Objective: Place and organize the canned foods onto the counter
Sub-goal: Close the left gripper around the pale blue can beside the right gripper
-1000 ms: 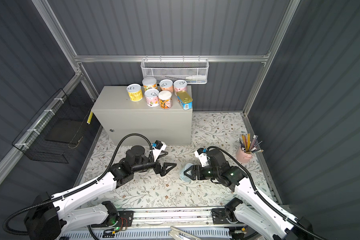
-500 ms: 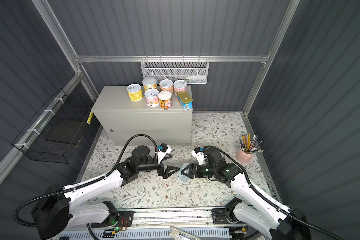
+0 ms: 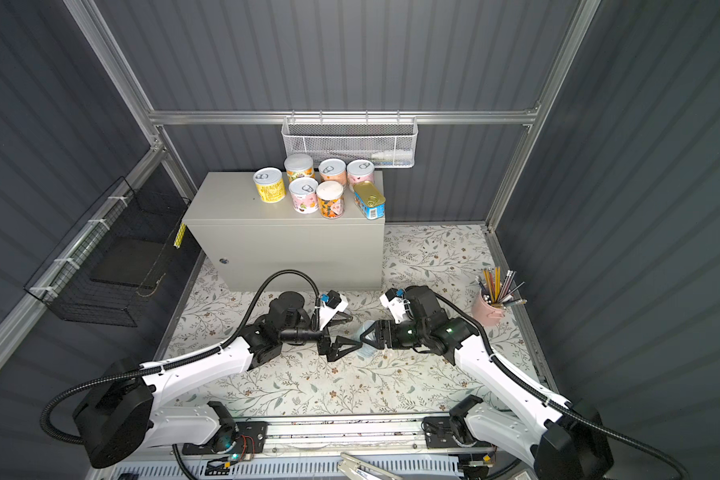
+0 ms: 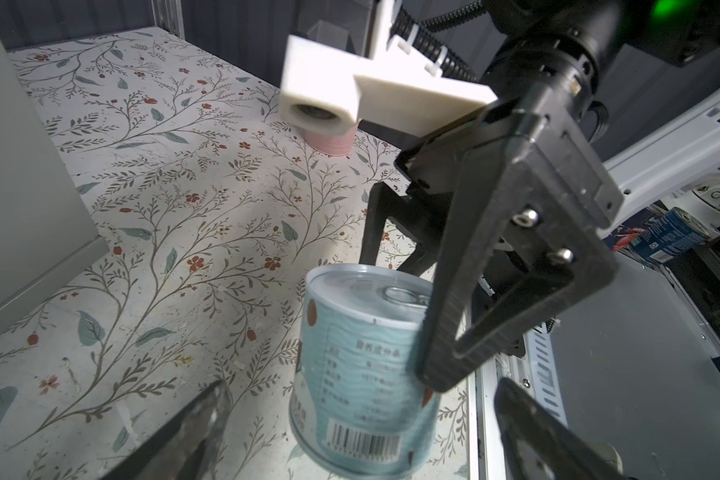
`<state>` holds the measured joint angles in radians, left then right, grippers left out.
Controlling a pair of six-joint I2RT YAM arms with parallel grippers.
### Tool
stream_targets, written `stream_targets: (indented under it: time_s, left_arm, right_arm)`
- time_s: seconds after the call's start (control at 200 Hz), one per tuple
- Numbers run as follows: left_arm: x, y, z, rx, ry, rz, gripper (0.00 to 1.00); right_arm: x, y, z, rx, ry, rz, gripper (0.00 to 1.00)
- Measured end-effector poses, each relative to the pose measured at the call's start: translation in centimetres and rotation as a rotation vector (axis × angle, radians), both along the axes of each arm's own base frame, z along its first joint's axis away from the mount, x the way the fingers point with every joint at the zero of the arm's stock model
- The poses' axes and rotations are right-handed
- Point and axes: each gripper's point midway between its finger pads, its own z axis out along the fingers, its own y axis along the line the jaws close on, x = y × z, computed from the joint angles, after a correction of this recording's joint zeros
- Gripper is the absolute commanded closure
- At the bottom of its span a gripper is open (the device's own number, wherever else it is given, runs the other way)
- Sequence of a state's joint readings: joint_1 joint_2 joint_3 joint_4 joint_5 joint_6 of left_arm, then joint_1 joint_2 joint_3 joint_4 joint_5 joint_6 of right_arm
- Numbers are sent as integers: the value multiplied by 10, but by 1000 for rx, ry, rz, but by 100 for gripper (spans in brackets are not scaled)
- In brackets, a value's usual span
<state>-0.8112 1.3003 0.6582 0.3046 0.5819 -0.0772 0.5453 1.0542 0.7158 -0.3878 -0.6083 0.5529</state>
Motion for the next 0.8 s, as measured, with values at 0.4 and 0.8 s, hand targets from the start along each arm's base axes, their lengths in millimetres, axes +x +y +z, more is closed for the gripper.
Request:
stream_targets:
  time_s: [0.4,0.8]
  left_arm:
    - [-5,-3,-18,23,34,-34,5]
    - [0,-24,-29,4,72,-63,13]
  right_arm:
    - [3,5,13,33,-21,32,41]
    - [4,9,16,55,-25,44,43]
